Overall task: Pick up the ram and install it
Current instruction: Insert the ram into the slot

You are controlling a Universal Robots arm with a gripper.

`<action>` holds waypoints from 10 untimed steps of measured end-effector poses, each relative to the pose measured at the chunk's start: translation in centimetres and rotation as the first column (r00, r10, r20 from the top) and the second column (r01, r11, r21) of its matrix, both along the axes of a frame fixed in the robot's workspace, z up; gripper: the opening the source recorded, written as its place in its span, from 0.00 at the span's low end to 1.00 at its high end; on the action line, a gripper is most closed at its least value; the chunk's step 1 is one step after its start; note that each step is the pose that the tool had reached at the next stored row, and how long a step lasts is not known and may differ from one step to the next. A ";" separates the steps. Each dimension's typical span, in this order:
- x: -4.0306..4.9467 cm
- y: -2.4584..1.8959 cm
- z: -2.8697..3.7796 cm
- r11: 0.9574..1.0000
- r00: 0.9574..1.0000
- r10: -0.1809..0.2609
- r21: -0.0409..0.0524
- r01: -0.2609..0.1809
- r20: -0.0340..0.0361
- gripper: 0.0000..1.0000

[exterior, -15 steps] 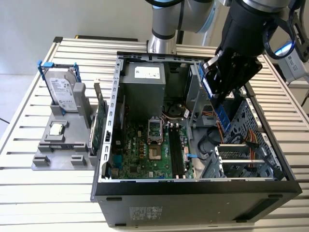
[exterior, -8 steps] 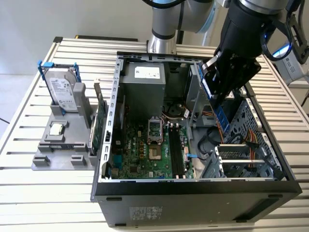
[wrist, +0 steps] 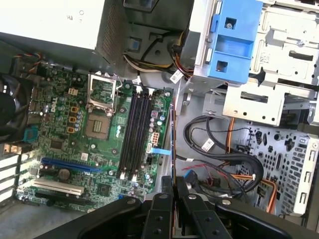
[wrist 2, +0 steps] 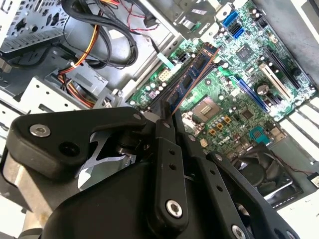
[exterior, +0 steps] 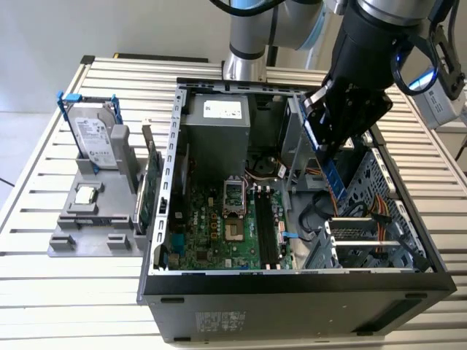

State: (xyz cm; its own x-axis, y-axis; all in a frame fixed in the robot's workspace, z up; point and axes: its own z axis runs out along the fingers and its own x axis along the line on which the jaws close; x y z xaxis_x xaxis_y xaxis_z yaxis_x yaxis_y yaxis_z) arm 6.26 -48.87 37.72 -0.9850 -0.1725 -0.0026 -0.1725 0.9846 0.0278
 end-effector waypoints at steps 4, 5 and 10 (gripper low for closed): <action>-0.09 0.03 -0.22 1.000 1.000 0.000 0.000 0.000 0.000 0.00; -0.11 0.04 -0.28 1.000 1.000 0.000 0.000 0.000 0.000 0.00; -0.20 0.08 -0.55 1.000 1.000 0.000 0.000 0.000 0.000 0.00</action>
